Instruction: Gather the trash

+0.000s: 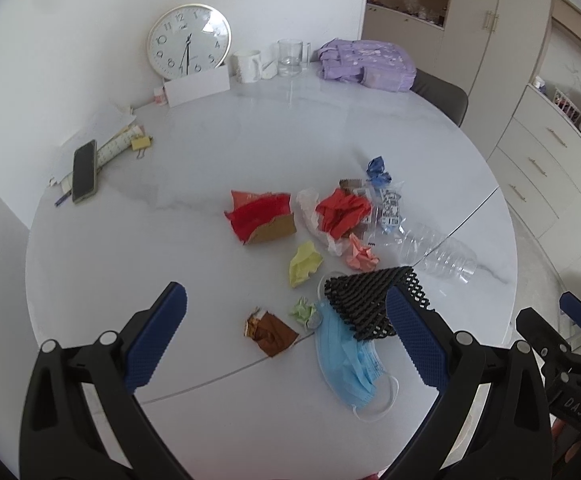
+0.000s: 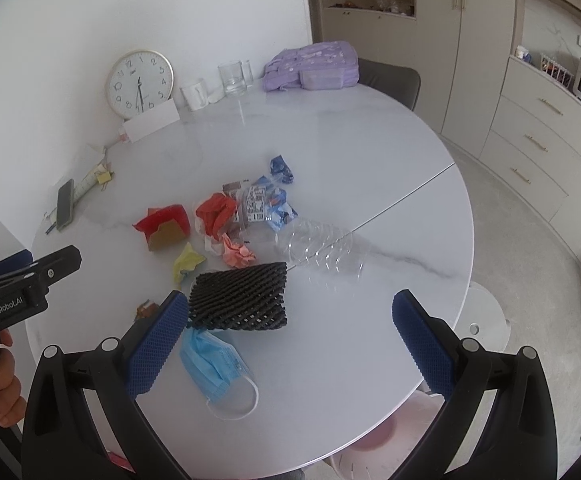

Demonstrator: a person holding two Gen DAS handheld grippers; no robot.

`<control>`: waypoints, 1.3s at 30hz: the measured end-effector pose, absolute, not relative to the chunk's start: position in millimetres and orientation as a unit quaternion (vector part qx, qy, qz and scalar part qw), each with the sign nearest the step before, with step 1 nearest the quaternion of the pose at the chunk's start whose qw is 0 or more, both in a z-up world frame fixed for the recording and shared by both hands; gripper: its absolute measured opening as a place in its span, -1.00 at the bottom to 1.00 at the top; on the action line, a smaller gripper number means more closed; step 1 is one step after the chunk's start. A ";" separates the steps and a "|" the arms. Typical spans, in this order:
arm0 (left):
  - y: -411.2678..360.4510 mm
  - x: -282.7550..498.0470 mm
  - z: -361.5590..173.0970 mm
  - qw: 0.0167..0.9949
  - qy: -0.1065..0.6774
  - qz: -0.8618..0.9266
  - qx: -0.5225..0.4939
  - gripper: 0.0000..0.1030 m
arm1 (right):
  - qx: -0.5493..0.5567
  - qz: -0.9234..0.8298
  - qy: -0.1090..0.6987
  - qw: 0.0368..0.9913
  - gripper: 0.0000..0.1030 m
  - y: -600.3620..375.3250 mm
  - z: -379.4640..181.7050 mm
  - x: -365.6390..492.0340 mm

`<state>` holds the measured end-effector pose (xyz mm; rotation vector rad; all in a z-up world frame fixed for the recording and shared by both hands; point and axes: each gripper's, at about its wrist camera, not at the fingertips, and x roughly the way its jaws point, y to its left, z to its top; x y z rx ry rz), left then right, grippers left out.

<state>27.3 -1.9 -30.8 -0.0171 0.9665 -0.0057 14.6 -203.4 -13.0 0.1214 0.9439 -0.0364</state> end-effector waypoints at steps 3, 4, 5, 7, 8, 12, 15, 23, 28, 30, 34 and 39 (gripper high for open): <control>-7.7 23.4 -35.7 0.884 0.468 0.005 -0.009 0.85 | 0.054 -0.007 0.458 0.887 0.96 -208.8 -17.0 16.4; -9.8 22.0 -36.9 0.884 0.468 0.008 -0.008 0.85 | 0.052 -0.001 0.459 0.887 0.96 -211.1 -18.3 17.2; -11.8 21.3 -38.3 0.883 0.469 0.011 -0.007 0.85 | 0.051 0.002 0.460 0.886 0.96 -212.7 -19.0 17.9; -16.6 19.7 -41.9 0.882 0.471 0.011 -0.009 0.85 | 0.045 0.010 0.459 0.887 0.96 -216.6 -20.8 20.0; -18.6 19.2 -44.0 0.881 0.473 0.012 -0.009 0.85 | 0.043 0.014 0.458 0.888 0.96 -217.2 -21.8 20.8; -28.6 15.4 -63.5 0.875 0.484 -0.002 -0.007 0.85 | 0.026 0.035 0.459 0.887 0.96 -223.1 -29.5 24.4; -33.3 6.5 -90.8 0.872 0.490 -0.015 -0.005 0.85 | 0.004 0.048 0.464 0.884 0.96 -226.6 -41.0 26.8; -48.0 5.9 -178.9 0.831 0.555 -0.037 -0.015 0.68 | -0.011 0.071 0.493 0.867 0.96 -231.6 -80.3 31.5; -61.5 21.2 -207.1 0.819 0.572 -0.052 -0.016 0.20 | -0.008 0.076 0.503 0.861 0.96 -231.3 -94.1 33.1; -60.4 24.8 -213.1 0.812 0.578 -0.064 -0.034 -0.27 | -0.006 0.085 0.505 0.859 0.96 -229.3 -96.3 33.1; -53.1 22.1 -214.0 0.810 0.578 -0.083 -0.056 -0.75 | -0.029 0.125 0.503 0.855 0.96 -221.2 -93.9 33.8; -47.8 9.4 -196.3 0.819 0.562 -0.109 -0.028 -0.79 | -0.144 0.243 0.474 0.834 0.96 -190.3 -87.8 38.5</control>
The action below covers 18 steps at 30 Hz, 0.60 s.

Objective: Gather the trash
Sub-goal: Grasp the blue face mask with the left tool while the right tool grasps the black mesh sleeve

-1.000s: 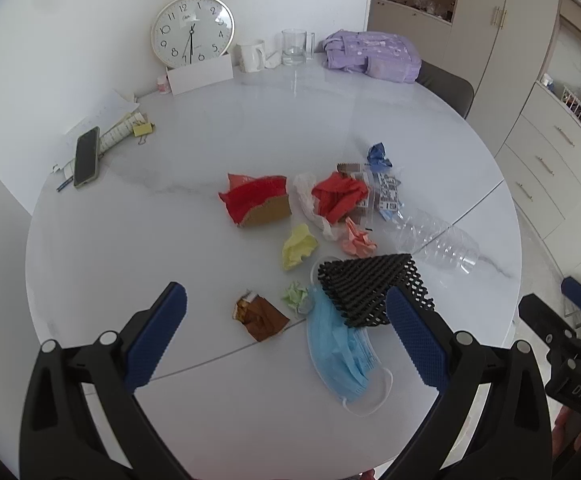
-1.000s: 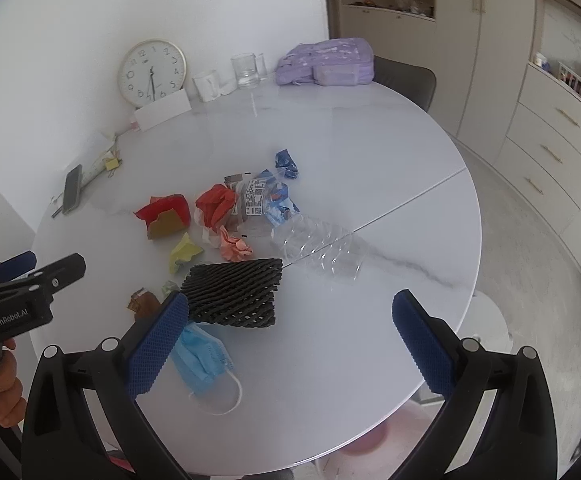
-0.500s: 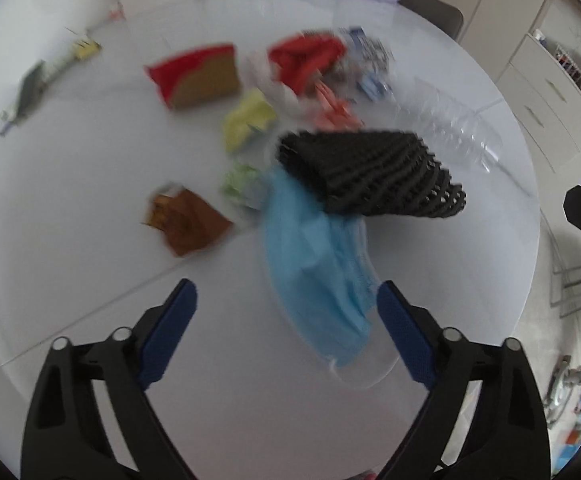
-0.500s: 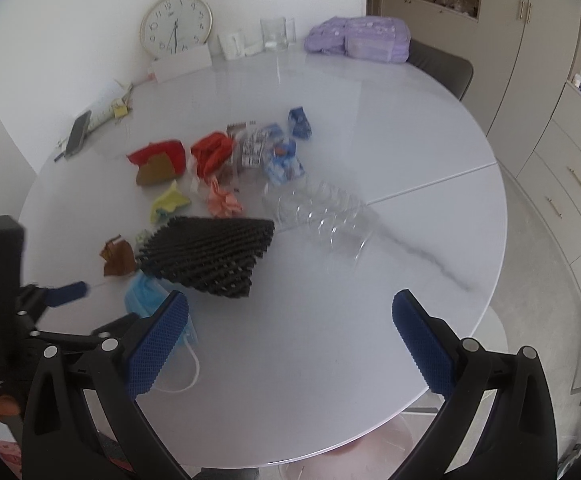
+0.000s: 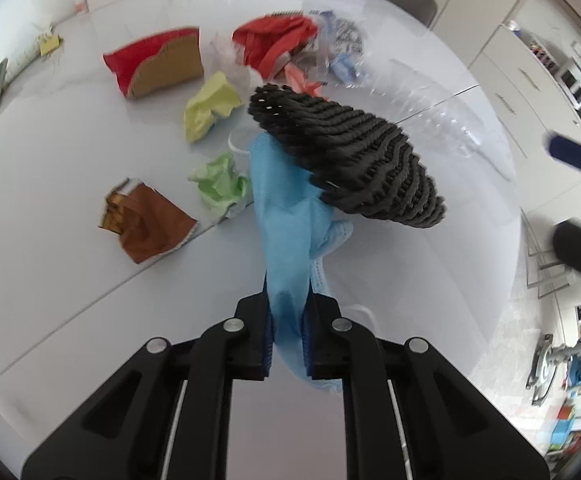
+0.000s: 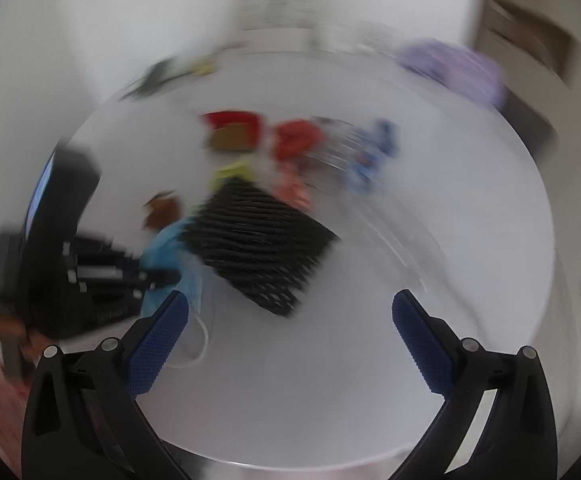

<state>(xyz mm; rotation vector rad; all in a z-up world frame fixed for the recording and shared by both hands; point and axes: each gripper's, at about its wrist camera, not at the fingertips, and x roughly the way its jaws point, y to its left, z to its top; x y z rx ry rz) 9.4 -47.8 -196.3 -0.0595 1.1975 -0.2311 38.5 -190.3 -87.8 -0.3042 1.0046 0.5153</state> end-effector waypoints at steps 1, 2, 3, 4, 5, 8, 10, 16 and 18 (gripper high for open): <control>-45.8 6.5 -191.8 0.821 0.559 -0.114 -0.023 -0.79 | -0.177 0.262 0.468 0.825 0.96 -180.7 -89.6 38.3; -43.4 5.2 -188.5 0.823 0.555 -0.117 -0.020 -0.79 | -0.225 0.294 0.455 0.810 0.96 -166.7 -93.7 37.3; -40.8 2.6 -184.6 0.826 0.550 -0.119 -0.018 -0.79 | -0.260 0.312 0.440 0.801 0.96 -155.7 -98.6 35.8; -38.3 1.7 -181.6 0.826 0.550 -0.122 -0.019 -0.79 | -0.309 0.327 0.423 0.787 0.96 -141.5 -107.1 33.9; -37.0 1.0 -181.6 0.825 0.551 -0.126 -0.020 -0.79 | -0.334 0.337 0.412 0.778 0.96 -133.3 -113.1 32.4; -37.0 1.1 -186.9 0.824 0.552 -0.127 -0.019 -0.79 | -0.414 0.349 0.377 0.751 0.93 -110.1 -141.1 30.9; -34.5 0.0 -185.3 0.822 0.555 -0.129 -0.019 -0.79 | -0.439 0.347 0.371 0.741 0.81 -103.4 -155.9 34.8; -27.6 0.6 -192.7 0.820 0.557 -0.131 -0.031 -0.79 | -0.407 0.353 0.411 0.735 -0.02 -100.4 -171.8 58.5; -25.1 0.9 -193.7 0.819 0.557 -0.132 -0.031 -0.79 | -0.384 0.355 0.440 0.730 -0.43 -103.5 -175.1 64.5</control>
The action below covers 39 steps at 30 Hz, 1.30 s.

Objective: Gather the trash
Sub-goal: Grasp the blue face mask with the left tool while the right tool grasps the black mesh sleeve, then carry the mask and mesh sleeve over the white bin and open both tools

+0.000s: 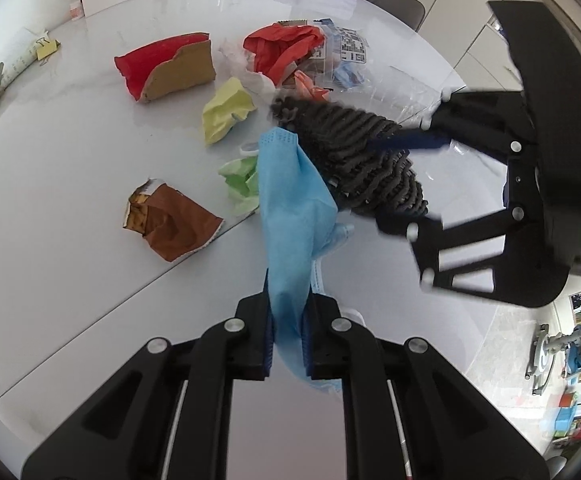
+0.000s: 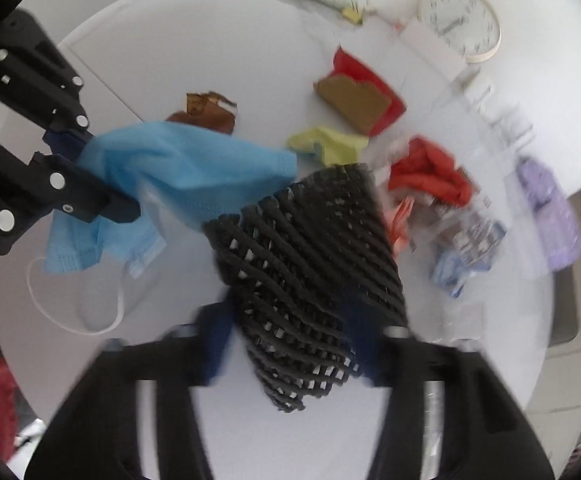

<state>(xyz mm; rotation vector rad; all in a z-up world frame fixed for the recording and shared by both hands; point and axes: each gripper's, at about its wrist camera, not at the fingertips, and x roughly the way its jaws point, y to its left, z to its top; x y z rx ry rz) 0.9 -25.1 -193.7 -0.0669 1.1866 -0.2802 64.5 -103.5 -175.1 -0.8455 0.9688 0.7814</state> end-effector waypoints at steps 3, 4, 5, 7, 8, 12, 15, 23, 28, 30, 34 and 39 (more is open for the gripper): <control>-24.5 1.8 -193.7 0.820 0.555 -0.135 -0.027 -0.79 | -0.323 0.354 0.469 0.742 -0.67 -113.3 -170.9 69.0; -24.4 1.7 -193.0 0.821 0.554 -0.136 -0.025 -0.79 | -0.302 0.352 0.475 0.748 -0.72 -117.6 -168.5 69.7; -24.1 1.4 -191.6 0.821 0.554 -0.138 -0.025 -0.79 | -0.272 0.345 0.483 0.757 -0.73 -124.4 -164.8 70.6; -24.0 -0.4 -184.0 0.823 0.550 -0.142 -0.021 -0.79 | -0.207 0.333 0.496 0.775 -0.74 -139.8 -154.3 69.3; -24.6 -2.1 -177.9 0.825 0.546 -0.147 -0.017 -0.79 | -0.176 0.326 0.497 0.785 -0.74 -147.5 -147.5 67.1; -31.6 -13.4 -143.6 0.832 0.527 -0.174 0.007 -0.79 | -0.029 0.292 0.493 0.819 -0.74 -189.6 -110.7 40.7; -41.8 -24.0 -118.1 0.830 0.518 -0.208 0.023 -0.79 | 0.044 0.248 0.481 0.840 -0.74 -223.1 -83.8 0.0; -90.0 -46.5 -83.6 0.796 0.502 -0.325 0.098 -0.79 | 0.111 0.068 0.464 0.876 -0.74 -294.7 -53.7 -123.2; -132.9 -52.3 -81.4 0.771 0.491 -0.384 0.126 -0.79 | 0.067 -0.041 0.507 0.859 -0.70 -315.1 -88.3 -170.8; -147.0 -54.2 -81.9 0.761 0.493 -0.401 0.133 -0.79 | 0.045 -0.064 0.531 0.844 -0.69 -321.1 -115.2 -178.7; -169.3 -62.6 -83.7 0.752 0.490 -0.411 0.159 -0.79 | 0.025 -0.068 0.574 0.816 -0.63 -318.0 -187.2 -170.3; -190.8 -66.2 -94.9 0.733 0.501 -0.419 0.191 -0.79 | 0.057 -0.047 0.612 0.788 0.29 -312.9 -260.8 -159.0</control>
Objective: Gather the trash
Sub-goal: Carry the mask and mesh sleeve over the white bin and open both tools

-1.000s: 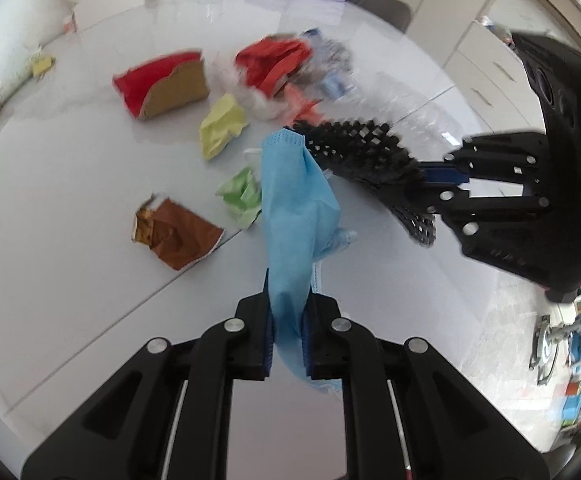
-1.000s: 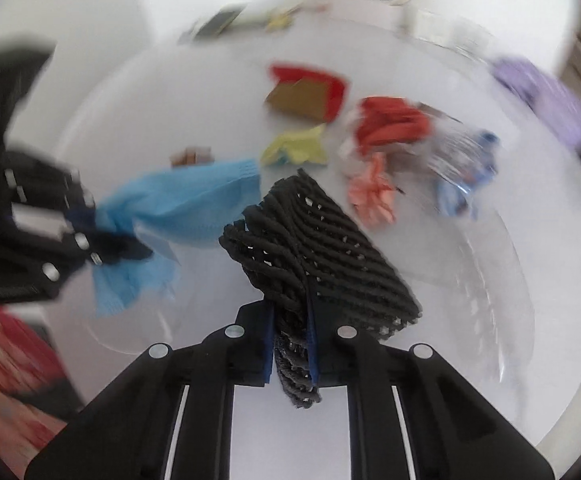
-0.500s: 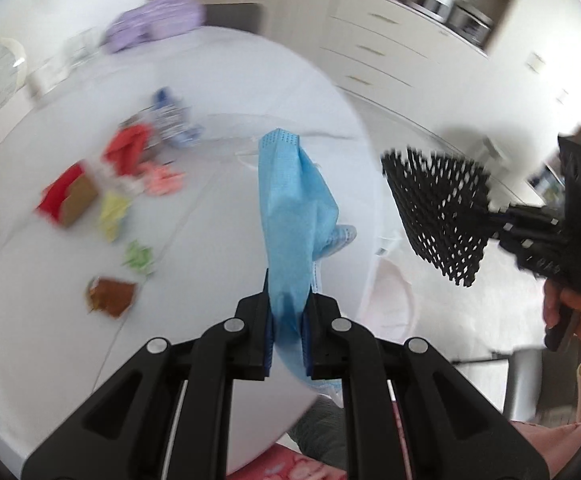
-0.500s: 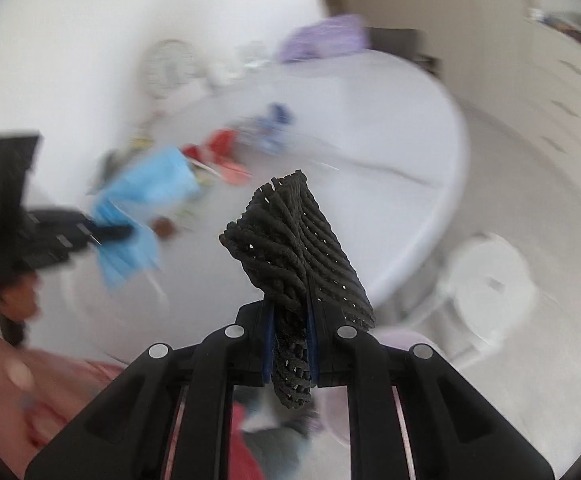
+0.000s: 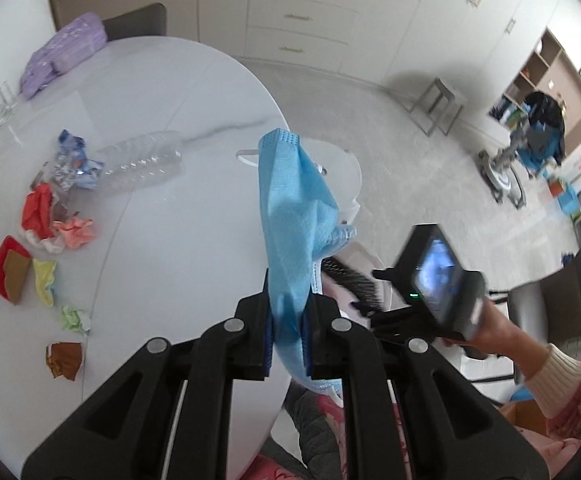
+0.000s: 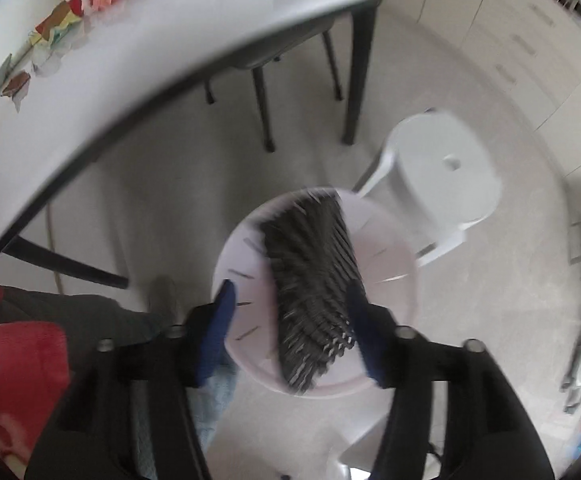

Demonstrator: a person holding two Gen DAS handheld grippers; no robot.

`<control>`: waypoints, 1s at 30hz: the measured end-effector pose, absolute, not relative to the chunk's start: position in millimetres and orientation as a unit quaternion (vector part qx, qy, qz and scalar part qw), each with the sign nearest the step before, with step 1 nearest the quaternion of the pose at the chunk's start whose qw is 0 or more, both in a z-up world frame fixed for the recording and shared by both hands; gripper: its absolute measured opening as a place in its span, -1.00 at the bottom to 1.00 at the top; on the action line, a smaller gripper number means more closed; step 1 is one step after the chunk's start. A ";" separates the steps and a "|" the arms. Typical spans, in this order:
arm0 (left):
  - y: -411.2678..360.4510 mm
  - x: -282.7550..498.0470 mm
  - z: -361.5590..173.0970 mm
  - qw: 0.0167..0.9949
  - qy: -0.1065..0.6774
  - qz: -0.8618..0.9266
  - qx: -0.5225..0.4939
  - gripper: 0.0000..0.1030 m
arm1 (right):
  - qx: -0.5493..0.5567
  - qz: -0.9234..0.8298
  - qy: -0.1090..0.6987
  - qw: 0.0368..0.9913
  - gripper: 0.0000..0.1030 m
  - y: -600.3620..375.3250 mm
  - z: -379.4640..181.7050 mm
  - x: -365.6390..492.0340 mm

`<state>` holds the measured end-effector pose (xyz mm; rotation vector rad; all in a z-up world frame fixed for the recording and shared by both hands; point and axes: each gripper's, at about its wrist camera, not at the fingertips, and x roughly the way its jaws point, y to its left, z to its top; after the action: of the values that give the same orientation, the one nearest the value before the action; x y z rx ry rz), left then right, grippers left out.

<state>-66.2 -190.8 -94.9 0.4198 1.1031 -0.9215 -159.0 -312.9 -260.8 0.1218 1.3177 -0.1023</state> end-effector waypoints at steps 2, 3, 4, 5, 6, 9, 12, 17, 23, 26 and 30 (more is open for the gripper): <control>-197.5 -68.9 -100.0 0.725 0.507 -0.421 0.199 -0.79 | 0.087 -0.053 0.619 0.779 0.51 -318.3 -266.4 -161.3; -203.6 -72.7 -102.8 0.721 0.508 -0.424 0.205 -0.79 | 0.102 -0.054 0.614 0.781 0.59 -321.0 -260.5 -170.0; -208.5 -75.3 -104.6 0.717 0.509 -0.428 0.209 -0.79 | 0.118 -0.054 0.605 0.786 0.71 -324.3 -252.6 -174.4; -213.3 -78.3 -105.8 0.713 0.510 -0.432 0.213 -0.79 | 0.137 -0.062 0.592 0.792 0.79 -329.6 -240.4 -181.1; -220.0 -82.5 -107.4 0.707 0.510 -0.439 0.217 -0.79 | 0.155 -0.080 0.575 0.800 0.91 -336.8 -225.8 -190.1; -240.4 -96.5 -114.8 0.682 0.518 -0.463 0.230 -0.79 | 0.199 -0.132 0.532 0.812 0.95 -364.4 -188.2 -217.2; -259.5 -109.5 -127.4 0.650 0.530 -0.489 0.241 -0.79 | 0.227 -0.178 0.495 0.820 0.95 -392.5 -154.7 -241.3; -291.1 -124.6 -161.6 0.608 0.556 -0.504 0.259 -0.72 | 0.233 -0.227 0.455 0.829 0.95 -421.3 -113.6 -271.4; -319.2 -121.1 -204.9 0.625 0.572 -0.455 0.275 0.45 | 0.230 -0.238 0.436 0.836 0.95 -424.4 -99.5 -283.9; -315.8 -112.3 -201.8 0.638 0.586 -0.429 0.257 0.51 | 0.234 -0.232 0.435 0.838 0.95 -421.6 -101.3 -280.9; -291.2 -95.5 -168.8 0.680 0.575 -0.407 0.202 0.77 | 0.229 -0.208 0.424 0.851 0.95 -416.0 -90.1 -269.4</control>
<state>-95.5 -291.2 -168.8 0.4546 1.2920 -0.9133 -269.4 -416.0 -90.1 0.4822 0.8927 -0.4387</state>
